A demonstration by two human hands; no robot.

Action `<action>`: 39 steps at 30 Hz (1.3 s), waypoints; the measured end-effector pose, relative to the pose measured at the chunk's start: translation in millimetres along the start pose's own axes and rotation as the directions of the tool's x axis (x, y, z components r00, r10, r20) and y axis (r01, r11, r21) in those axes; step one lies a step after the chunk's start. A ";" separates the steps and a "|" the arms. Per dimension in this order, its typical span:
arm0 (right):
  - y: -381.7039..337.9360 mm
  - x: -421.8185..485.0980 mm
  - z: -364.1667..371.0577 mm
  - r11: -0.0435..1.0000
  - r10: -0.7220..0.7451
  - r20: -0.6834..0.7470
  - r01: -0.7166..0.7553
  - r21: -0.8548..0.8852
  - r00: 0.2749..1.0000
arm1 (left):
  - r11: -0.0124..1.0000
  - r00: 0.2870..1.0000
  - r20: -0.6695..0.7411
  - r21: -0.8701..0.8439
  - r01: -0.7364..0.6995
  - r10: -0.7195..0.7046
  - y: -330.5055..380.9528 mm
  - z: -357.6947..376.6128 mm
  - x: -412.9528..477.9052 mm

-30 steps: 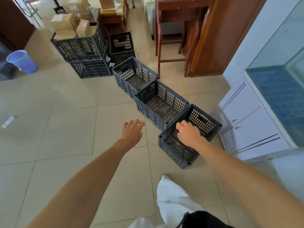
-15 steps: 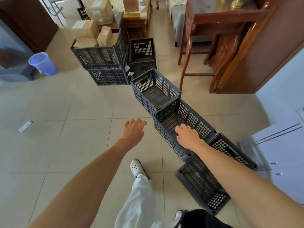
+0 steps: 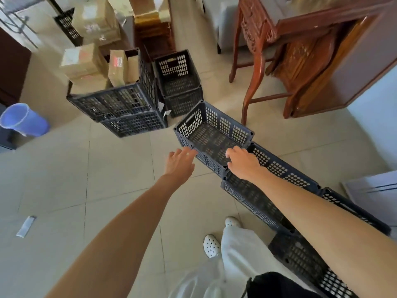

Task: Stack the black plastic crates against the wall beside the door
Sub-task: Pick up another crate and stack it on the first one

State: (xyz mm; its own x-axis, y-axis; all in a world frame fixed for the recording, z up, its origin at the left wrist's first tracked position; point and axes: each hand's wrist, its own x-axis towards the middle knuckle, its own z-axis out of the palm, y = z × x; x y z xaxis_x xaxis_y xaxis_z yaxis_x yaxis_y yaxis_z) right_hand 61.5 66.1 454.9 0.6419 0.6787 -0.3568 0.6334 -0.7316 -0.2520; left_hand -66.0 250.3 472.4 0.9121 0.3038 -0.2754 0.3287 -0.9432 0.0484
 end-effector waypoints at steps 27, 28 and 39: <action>52.1 367.3 30.1 0.844 0.486 0.174 -0.512 0.160 0.856 | 0.987 0.934 0.340 -0.152 -0.059 0.109 -141.8 63.9 356.1; 55.7 382.2 37.1 0.837 0.493 0.167 -0.518 0.176 0.854 | 0.985 0.928 0.362 -0.173 -0.026 0.088 -144.7 75.4 367.4; 120.2 488.6 146.9 0.864 0.476 0.152 -0.493 0.104 0.866 | 0.925 0.723 0.681 -0.194 0.326 -0.112 -156.7 244.7 415.6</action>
State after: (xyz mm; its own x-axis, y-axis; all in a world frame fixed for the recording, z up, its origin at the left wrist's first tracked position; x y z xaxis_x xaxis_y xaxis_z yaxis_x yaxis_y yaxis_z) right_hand 387.9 300.3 118.1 0.7918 0.2294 -0.5661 0.1852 -0.9733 -0.1354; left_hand 201.5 491.4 115.4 0.4560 0.2339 -0.8587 0.6493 -0.7473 0.1412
